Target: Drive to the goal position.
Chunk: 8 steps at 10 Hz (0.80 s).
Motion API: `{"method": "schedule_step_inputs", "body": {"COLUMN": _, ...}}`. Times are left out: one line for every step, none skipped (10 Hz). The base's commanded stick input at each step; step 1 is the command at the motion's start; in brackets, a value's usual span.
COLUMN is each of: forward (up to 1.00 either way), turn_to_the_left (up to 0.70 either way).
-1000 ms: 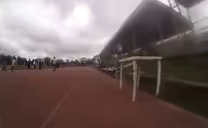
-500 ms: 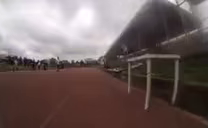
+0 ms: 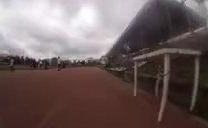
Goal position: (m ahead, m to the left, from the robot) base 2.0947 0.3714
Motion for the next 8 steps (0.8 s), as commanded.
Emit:
{"method": "schedule_step_inputs", "body": {"forward": 0.70, "turn_to_the_left": 0.35}}
{"method": "schedule_step_inputs", "body": {"forward": 0.70, "turn_to_the_left": 0.30}}
{"method": "schedule_step_inputs", "body": {"forward": 0.70, "turn_to_the_left": 0.15}}
{"method": "schedule_step_inputs", "body": {"forward": 0.70, "turn_to_the_left": 0.06}}
{"method": "schedule_step_inputs", "body": {"forward": 0.70, "turn_to_the_left": 0.00}}
{"method": "schedule_step_inputs", "body": {"forward": 0.70, "turn_to_the_left": 0.00}}
{"method": "schedule_step_inputs", "body": {"forward": 0.70, "turn_to_the_left": 0.00}}
{"method": "schedule_step_inputs", "body": {"forward": 0.70, "turn_to_the_left": 0.00}}
